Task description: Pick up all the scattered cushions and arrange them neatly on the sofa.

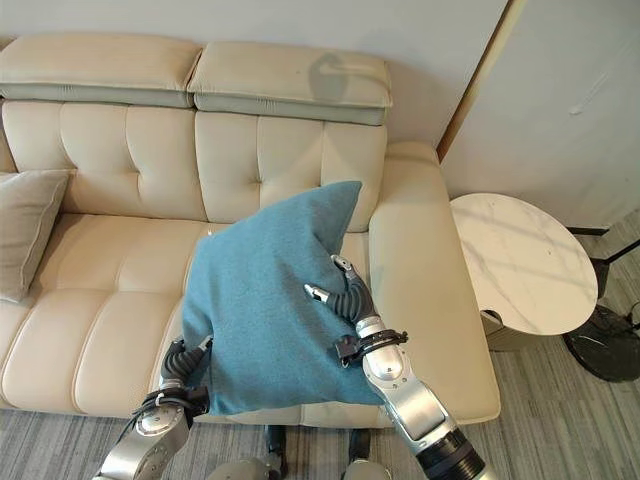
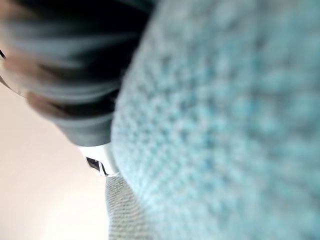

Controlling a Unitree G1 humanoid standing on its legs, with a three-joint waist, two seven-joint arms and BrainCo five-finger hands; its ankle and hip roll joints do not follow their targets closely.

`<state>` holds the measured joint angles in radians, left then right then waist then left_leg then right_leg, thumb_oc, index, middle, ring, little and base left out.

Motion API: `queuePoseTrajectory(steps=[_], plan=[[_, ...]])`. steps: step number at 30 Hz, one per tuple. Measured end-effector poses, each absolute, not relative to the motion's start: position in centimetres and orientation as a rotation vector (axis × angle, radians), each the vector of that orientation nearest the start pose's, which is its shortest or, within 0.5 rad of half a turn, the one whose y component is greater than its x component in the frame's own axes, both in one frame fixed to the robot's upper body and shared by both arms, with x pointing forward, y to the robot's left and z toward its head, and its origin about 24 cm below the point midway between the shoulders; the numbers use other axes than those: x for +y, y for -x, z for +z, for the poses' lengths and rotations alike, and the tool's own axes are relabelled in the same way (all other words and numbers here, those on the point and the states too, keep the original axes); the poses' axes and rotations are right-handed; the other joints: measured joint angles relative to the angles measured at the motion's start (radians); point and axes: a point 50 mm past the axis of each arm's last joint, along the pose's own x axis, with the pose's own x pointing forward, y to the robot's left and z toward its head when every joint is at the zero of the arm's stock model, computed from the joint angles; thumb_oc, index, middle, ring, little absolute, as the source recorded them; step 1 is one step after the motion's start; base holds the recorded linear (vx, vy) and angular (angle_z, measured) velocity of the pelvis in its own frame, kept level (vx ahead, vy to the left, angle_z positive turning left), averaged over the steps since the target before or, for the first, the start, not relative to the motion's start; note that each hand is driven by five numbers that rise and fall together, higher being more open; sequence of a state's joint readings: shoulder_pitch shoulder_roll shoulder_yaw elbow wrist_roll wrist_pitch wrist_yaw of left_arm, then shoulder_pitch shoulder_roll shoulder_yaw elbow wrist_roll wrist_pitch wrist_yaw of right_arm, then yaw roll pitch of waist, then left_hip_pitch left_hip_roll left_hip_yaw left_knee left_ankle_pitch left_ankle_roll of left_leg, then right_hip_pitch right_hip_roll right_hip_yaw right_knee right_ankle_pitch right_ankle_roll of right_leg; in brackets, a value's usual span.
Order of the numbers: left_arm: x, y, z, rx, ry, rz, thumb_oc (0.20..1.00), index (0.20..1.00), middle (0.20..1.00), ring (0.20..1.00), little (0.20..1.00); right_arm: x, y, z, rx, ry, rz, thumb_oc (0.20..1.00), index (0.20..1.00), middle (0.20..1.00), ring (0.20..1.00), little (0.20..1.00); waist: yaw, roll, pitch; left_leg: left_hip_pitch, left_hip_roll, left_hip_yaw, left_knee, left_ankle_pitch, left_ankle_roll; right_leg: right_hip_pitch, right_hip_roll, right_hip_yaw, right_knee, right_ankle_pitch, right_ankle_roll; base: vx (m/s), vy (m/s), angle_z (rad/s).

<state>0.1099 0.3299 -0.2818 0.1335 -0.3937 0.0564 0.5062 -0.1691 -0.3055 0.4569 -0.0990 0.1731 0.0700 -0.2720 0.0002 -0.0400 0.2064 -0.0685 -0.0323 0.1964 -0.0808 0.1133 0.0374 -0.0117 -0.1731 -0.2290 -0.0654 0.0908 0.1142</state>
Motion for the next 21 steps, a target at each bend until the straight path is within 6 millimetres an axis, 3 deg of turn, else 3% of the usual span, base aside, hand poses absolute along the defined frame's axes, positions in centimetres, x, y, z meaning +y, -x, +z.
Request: queuePoseTrajectory(steps=[4,7,8,9,11,14,16,18,21], plan=[[18.4,-22.2,-2.2,0.361,-0.068,0.341,0.2,0.2,0.2,0.2,0.2,-9.4,-28.1,7.6,-0.078,0.133,0.172,0.2,0.2,0.2,0.2,0.2,0.001,0.016,-0.007,-0.024,0.022,-0.022,0.0,0.012,-0.015,-0.004,0.029,-0.02,-0.022,0.013,-0.011,-0.04,0.003,0.12],[17.7,-25.3,-0.8,0.301,-0.109,0.36,0.2,0.2,0.2,0.2,0.2,-9.3,-30.4,9.2,-0.127,0.167,0.104,0.2,0.2,0.2,0.2,0.2,0.009,0.029,-0.005,-0.088,0.039,-0.023,0.004,0.047,-0.005,-0.071,0.047,-0.023,-0.016,0.035,-0.037,-0.24,0.006,0.04],[17.2,-28.8,1.1,0.237,-0.15,0.375,0.2,0.2,0.2,0.2,0.2,-8.6,-32.7,11.6,-0.188,0.193,0.071,0.2,0.2,0.2,0.2,0.2,0.01,0.047,0.006,-0.152,0.048,-0.027,0.01,0.06,-0.008,-0.131,0.055,-0.021,-0.009,0.044,-0.033,-0.17,-0.007,0.0],[17.0,-30.6,2.6,0.192,-0.16,0.396,0.2,0.2,0.2,0.2,0.2,-8.4,-33.9,13.3,-0.231,0.2,0.039,0.2,0.2,0.2,0.2,0.2,0.009,0.056,0.014,-0.193,0.05,-0.028,0.013,0.08,-0.006,-0.17,0.057,-0.022,-0.006,0.062,-0.046,-0.18,-0.007,0.01],[15.8,-35.8,8.3,0.045,-0.223,0.414,0.2,0.2,0.2,0.2,0.2,-8.1,-36.9,18.5,-0.337,0.226,-0.063,0.2,0.2,0.2,0.2,0.2,0.01,0.074,0.069,-0.273,0.06,-0.037,0.04,0.092,-0.009,-0.249,0.062,-0.023,0.023,0.068,-0.049,-0.07,0.003,0.02],[15.4,-38.2,13.6,-0.098,-0.243,0.436,0.2,0.2,0.2,0.2,0.2,-8.6,-38.0,22.7,-0.436,0.186,-0.172,0.2,0.2,0.2,0.2,0.2,0.006,0.083,0.102,-0.339,0.065,-0.051,0.055,0.091,-0.02,-0.318,0.061,-0.033,0.058,0.058,-0.051,-0.02,0.029,0.08],[14.6,-39.7,20.4,-0.271,-0.23,0.441,0.2,0.2,0.2,0.2,0.2,-9.0,-38.4,28.3,-0.565,0.136,-0.263,0.2,0.2,0.2,0.2,0.2,0.003,0.099,0.14,-0.424,0.069,-0.056,0.057,0.107,-0.035,-0.412,0.058,-0.04,0.09,0.06,-0.054,0.01,0.062,0.1],[14.4,-40.5,25.3,-0.377,-0.254,0.473,0.2,0.2,0.2,0.2,0.2,-9.2,-38.2,31.6,-0.658,0.119,-0.307,0.2,0.2,0.2,0.2,0.2,0.002,0.109,0.178,-0.474,0.068,-0.062,0.057,0.129,-0.022,-0.468,0.057,-0.042,0.103,0.071,-0.068,0.0,0.081,0.05],[14.4,-40.8,30.3,-0.488,-0.36,0.517,0.2,0.2,0.2,0.2,0.2,-9.7,-38.0,34.4,-0.727,0.12,-0.337,0.2,0.2,0.2,0.2,0.2,0.004,0.112,0.179,-0.556,0.066,-0.073,0.057,0.14,-0.018,-0.569,0.049,-0.045,0.158,0.052,-0.072,-0.01,0.055,0.09]])
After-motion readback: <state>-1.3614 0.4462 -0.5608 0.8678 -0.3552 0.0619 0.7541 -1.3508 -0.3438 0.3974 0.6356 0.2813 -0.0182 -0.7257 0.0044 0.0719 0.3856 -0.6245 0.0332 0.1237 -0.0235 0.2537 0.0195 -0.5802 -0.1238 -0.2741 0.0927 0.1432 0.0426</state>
